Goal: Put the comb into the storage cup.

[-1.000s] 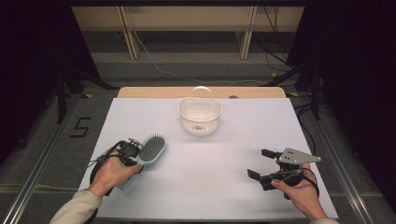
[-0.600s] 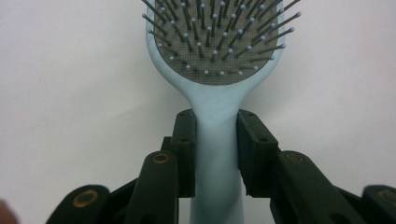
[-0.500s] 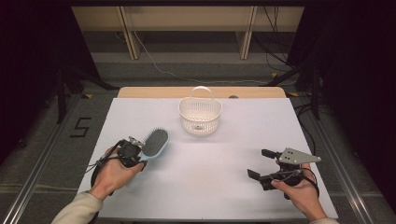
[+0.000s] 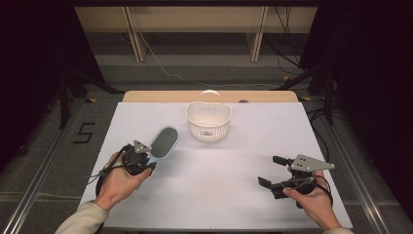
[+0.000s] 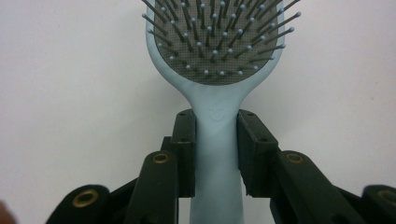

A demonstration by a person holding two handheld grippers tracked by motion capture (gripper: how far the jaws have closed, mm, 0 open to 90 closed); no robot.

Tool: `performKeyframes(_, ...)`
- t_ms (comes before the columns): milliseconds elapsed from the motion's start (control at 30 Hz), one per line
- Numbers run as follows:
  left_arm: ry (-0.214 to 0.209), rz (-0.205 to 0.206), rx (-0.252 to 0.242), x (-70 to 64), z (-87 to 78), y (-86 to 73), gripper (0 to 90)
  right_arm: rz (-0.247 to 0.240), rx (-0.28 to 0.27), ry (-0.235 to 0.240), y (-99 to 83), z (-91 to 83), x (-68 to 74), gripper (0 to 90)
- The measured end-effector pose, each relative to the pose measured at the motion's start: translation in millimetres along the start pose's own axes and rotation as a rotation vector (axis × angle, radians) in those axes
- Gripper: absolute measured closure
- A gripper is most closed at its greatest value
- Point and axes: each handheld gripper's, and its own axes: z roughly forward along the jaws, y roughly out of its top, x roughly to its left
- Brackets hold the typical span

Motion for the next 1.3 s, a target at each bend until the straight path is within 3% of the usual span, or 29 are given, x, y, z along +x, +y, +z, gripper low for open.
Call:
performKeyframes(667,0.004,-0.021,-0.125,-0.9,-6.2,1.4,69.7,0.003,0.002,0.000,-0.1,0.1,0.1,5.2)
performKeyframes(1067,-0.017,-0.049,-0.174,-1.1,-8.3,2.2,69.7,0.000,0.000,0.001,-0.1,0.3,0.1,5.2)
performKeyframes(1300,-0.009,-0.056,-0.197,-1.4,-9.7,2.9,69.7,0.000,-0.001,0.001,-0.2,0.6,0.1,5.2)
